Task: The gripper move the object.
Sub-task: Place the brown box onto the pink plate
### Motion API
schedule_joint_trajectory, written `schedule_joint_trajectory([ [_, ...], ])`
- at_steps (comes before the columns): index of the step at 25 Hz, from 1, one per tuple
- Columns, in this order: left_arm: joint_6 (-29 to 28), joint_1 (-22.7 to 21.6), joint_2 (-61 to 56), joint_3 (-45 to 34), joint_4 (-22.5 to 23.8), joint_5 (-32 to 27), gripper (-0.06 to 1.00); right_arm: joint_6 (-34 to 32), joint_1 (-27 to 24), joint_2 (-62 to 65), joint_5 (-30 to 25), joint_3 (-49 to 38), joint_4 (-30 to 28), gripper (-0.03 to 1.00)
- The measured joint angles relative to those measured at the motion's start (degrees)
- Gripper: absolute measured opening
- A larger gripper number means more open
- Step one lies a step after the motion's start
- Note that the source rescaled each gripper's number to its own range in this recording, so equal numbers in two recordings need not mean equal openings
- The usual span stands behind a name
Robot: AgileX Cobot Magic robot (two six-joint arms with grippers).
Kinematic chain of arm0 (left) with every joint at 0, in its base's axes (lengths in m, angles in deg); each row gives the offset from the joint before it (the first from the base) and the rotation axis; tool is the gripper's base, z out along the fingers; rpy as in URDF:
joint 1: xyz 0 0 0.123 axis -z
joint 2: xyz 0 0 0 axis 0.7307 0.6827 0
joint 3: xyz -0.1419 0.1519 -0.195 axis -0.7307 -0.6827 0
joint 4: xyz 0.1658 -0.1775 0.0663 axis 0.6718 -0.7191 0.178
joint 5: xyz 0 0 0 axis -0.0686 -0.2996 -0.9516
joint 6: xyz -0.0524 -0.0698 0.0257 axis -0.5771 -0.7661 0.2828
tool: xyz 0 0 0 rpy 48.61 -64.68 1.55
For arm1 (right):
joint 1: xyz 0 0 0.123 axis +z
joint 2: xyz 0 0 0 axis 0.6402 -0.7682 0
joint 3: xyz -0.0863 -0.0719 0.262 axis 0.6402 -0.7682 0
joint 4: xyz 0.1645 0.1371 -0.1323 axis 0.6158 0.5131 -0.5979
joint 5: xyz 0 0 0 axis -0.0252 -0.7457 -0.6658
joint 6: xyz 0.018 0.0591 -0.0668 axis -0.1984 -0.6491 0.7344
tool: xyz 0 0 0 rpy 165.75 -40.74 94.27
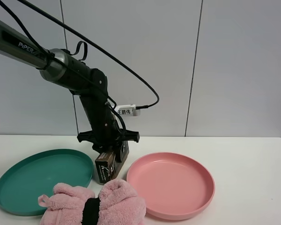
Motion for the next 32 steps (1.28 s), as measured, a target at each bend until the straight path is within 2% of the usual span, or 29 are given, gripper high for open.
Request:
schedule_joint_trajectory([
  [6,0.42,0.0,-3.04,5.33,0.51,-6.3,0.0,0.0,0.0,0.0,0.0,0.0,0.0,1.0],
  [10,1.21,0.24,-4.78,11.52,-0.81,-15.03,0.0,0.0,0.0,0.0,0.0,0.0,0.0,1.0],
  [14,4.76,1.93,-5.51,17.9,-1.58,-24.34,0.0,0.0,0.0,0.0,0.0,0.0,0.0,1.0],
  [19,7.72,5.9,-5.83,22.0,-2.6,-26.02,0.0,0.0,0.0,0.0,0.0,0.0,0.0,1.0],
  [32,8.09,18.81,-5.83,22.44,-2.72,-26.16,0.0,0.0,0.0,0.0,0.0,0.0,0.0,1.0],
])
